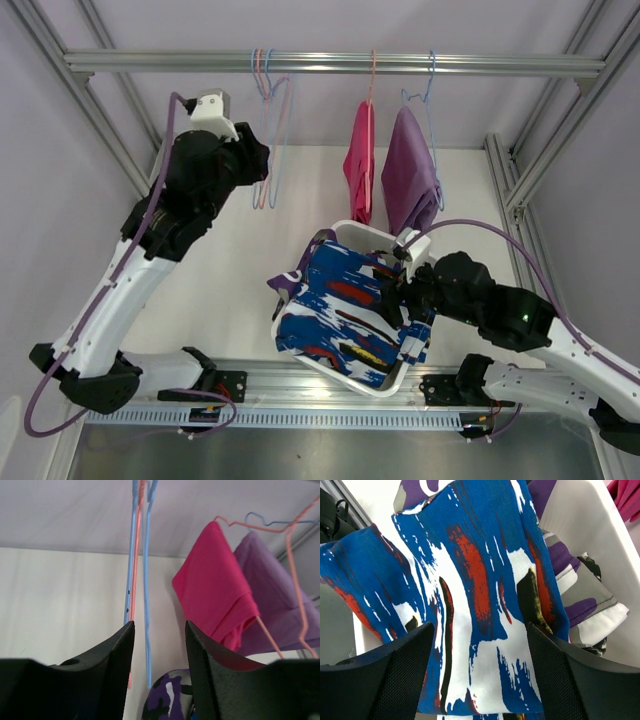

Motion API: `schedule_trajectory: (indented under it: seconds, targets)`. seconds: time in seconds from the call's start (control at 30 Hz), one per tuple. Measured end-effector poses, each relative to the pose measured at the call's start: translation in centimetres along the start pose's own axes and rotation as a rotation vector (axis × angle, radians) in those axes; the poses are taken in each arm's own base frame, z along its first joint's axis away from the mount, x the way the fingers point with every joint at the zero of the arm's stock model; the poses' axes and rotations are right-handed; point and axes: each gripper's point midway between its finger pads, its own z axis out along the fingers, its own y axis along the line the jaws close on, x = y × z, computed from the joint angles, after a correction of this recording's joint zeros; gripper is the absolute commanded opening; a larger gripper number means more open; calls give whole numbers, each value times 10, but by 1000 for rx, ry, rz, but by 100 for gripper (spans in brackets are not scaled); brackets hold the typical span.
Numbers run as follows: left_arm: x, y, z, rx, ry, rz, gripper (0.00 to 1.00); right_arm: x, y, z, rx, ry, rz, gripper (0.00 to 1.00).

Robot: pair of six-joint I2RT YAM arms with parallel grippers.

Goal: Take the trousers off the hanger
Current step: Place the hanger at the clothesline, then pick up the hanger from the clothesline.

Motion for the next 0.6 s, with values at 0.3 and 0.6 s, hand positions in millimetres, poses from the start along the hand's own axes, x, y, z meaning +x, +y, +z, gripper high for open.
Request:
schedule_trajectory:
  seconds: [0.3,0.6]
  targets:
    - [-41,-54,-26,266,-52,-47,66,0,-10,-8,42,-54,4,82]
    - [-7,-139,35,538,124,-126,73,-13,-22,-26,98,-146,17,82]
